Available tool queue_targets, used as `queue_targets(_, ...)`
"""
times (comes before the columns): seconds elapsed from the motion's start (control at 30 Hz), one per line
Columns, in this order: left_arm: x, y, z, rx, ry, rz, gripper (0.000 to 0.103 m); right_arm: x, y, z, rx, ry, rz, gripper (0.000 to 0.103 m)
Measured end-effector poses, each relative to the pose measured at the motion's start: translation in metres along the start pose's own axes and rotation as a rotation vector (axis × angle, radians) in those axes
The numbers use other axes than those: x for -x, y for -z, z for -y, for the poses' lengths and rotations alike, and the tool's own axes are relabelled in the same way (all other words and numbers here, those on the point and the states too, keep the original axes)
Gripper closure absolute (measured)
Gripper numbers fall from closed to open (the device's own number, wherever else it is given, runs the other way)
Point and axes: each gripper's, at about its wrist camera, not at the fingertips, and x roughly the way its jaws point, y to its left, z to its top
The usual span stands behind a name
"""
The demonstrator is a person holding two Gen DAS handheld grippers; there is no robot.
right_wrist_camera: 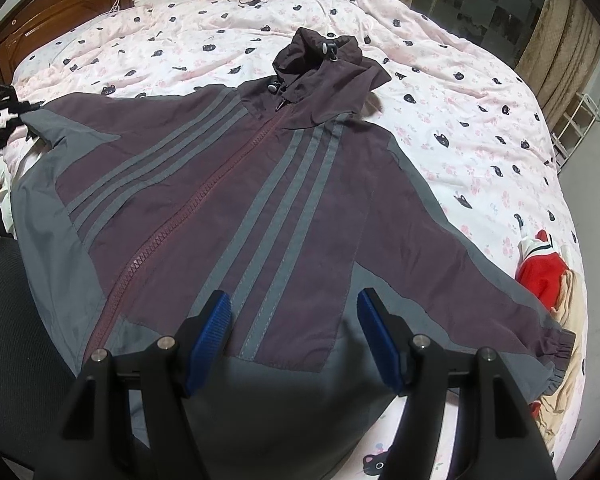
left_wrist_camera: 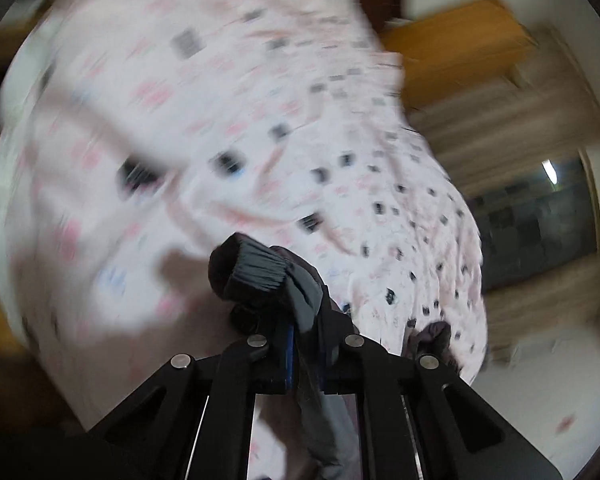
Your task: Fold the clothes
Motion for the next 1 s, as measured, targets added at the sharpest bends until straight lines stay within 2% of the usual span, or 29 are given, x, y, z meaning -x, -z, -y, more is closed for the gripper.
queue_targets(0.1, 0.003, 0.000, 0.018, -0.143, -0.020, 0.025, 0.097, 0.000, 0.000, -0.001, 0.000, -0.002, 0.002, 0.035)
queue_targets(0.13, 0.006, 0.002, 0.028, -0.232, -0.021, 0.054, 0.097, 0.000, 0.000, 0.000, 0.001, -0.002, 0.003, 0.035)
queue_targets(0.23, 0.004, 0.010, 0.056, -0.504, -0.086, 0.122, 0.097, -0.001, 0.001, 0.000, 0.002, -0.002, -0.001, 0.035)
queue_targets(0.3, -0.003, 0.022, 0.060, -0.663, -0.144, 0.143, 0.097, -0.003, 0.001, 0.000, 0.000, -0.004, -0.006, 0.035)
queue_targets(0.37, -0.013, 0.028, 0.048, -0.736, -0.207, 0.114, 0.097, -0.003, 0.001, 0.001, -0.003, -0.007, -0.006, 0.035)
queue_targets(0.47, -0.029, 0.026, 0.012, -0.654, -0.266, -0.004, 0.096, -0.003, 0.001, 0.001, -0.001, -0.009, -0.003, 0.035)
queue_targets(0.53, -0.032, 0.024, -0.010, -0.564, -0.263, -0.052, 0.090, -0.005, 0.001, 0.000, 0.003, -0.008, -0.008, 0.035)
queue_targets(0.6, -0.031, 0.022, -0.021, -0.495, -0.240, -0.054, 0.083, -0.009, 0.002, 0.000, 0.003, -0.010, -0.018, 0.035)
queue_targets(0.7, -0.016, 0.022, -0.021, -0.457, -0.261, 0.024, 0.068, -0.017, 0.004, -0.003, 0.011, -0.011, -0.043, 0.035)
queue_targets(0.87, 0.003, 0.031, -0.005, -0.479, -0.308, 0.148, 0.068, -0.031, 0.008, -0.002, 0.001, -0.025, -0.091, 0.035)
queue_targets(1.0, 0.023, 0.043, 0.016, -0.525, -0.274, 0.200, 0.065, -0.027, 0.008, 0.007, -0.048, -0.057, -0.077, 0.035)
